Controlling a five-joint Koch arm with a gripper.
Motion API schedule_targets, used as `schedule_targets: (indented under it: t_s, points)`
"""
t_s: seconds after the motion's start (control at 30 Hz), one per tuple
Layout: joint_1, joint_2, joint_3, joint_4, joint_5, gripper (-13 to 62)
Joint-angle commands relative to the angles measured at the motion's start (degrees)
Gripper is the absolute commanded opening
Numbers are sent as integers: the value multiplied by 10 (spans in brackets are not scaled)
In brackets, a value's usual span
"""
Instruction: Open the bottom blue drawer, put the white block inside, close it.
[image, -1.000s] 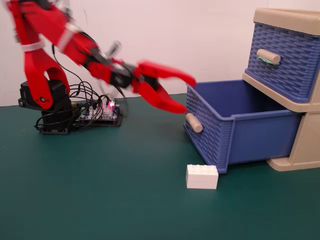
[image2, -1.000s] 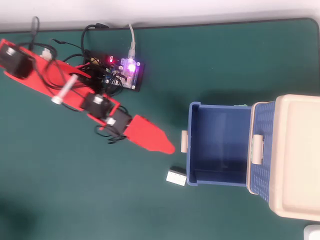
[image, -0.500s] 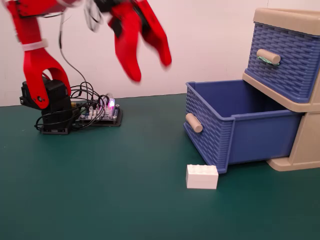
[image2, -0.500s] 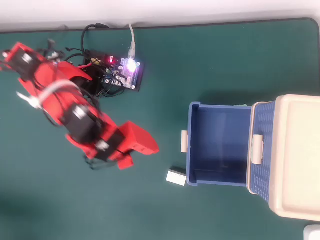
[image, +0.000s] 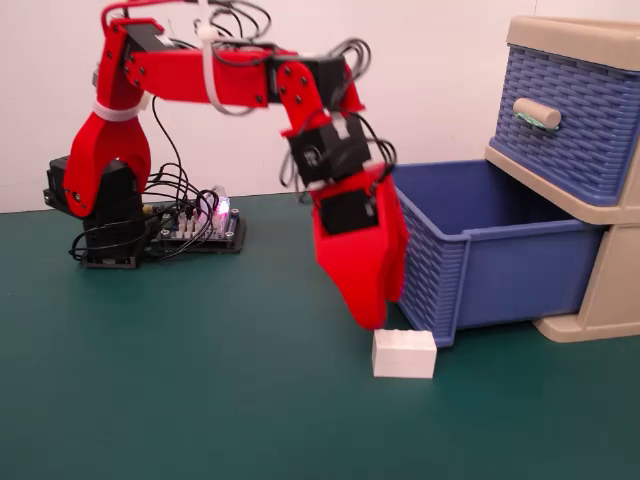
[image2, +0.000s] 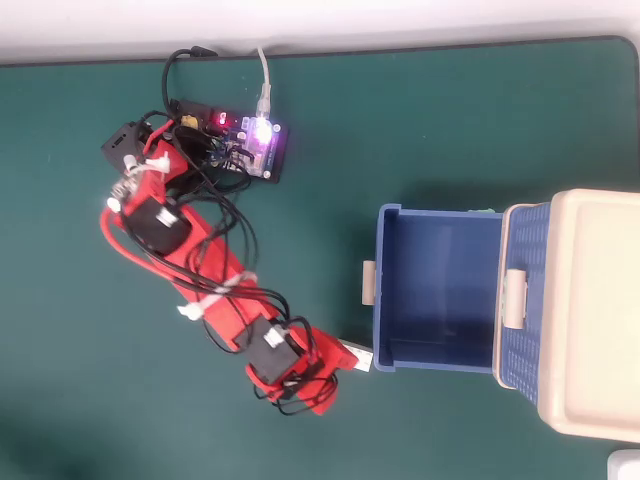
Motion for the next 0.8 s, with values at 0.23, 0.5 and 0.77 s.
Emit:
schedule_targets:
  t_s: [0.23, 0.5, 0.77]
  points:
    - [-45, -88, -87, -6, 9, 338]
    - [-59, -67, -86, 11, 40, 338]
    - [-62, -24, -85, 77, 40, 338]
